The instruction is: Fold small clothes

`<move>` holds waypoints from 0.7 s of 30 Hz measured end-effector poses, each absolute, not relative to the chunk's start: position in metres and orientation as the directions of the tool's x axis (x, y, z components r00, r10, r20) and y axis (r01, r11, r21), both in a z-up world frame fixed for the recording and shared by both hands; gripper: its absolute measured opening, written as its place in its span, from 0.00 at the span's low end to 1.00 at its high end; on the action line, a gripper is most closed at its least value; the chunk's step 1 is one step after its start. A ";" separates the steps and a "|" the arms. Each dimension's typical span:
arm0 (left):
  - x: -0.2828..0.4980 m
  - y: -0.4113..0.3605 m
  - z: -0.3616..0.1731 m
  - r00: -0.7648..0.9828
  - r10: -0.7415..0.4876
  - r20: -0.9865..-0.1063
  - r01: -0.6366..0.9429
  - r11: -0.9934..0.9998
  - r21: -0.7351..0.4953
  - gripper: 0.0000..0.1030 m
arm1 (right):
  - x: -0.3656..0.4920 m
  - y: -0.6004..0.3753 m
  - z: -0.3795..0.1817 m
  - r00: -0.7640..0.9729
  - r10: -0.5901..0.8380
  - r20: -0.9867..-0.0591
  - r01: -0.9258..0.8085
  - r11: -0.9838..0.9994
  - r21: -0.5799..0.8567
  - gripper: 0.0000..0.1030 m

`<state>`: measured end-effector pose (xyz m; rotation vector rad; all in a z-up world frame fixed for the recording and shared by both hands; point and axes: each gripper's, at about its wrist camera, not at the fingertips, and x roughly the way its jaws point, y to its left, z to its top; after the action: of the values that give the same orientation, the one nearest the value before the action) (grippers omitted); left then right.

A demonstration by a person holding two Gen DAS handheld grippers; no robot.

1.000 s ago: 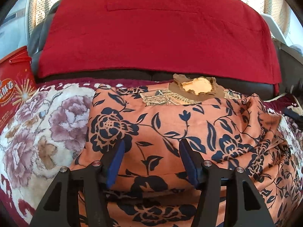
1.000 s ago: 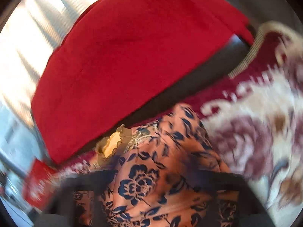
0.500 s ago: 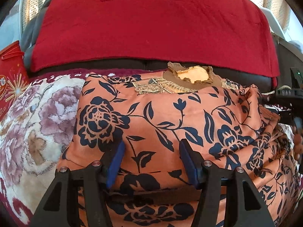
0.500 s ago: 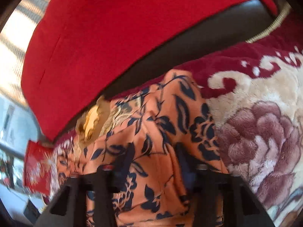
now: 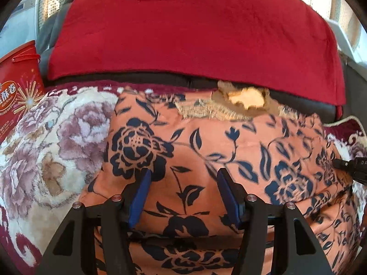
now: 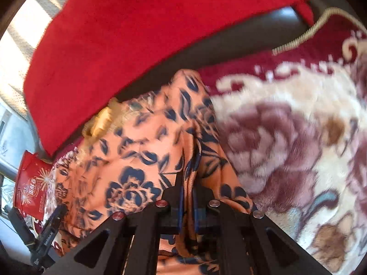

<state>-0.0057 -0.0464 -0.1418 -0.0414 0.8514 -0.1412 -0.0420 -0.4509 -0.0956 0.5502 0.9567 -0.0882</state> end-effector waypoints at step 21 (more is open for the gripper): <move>-0.004 -0.059 -0.156 0.626 -0.069 -0.777 0.155 0.987 0.037 0.70 | -0.017 -0.395 -0.079 0.623 0.185 -0.760 0.223 0.889 0.400 0.65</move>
<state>-0.0036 -0.0595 -0.1561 0.1034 0.8856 -0.1286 -0.0174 -0.3952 -0.0791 0.4926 0.9079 -0.0229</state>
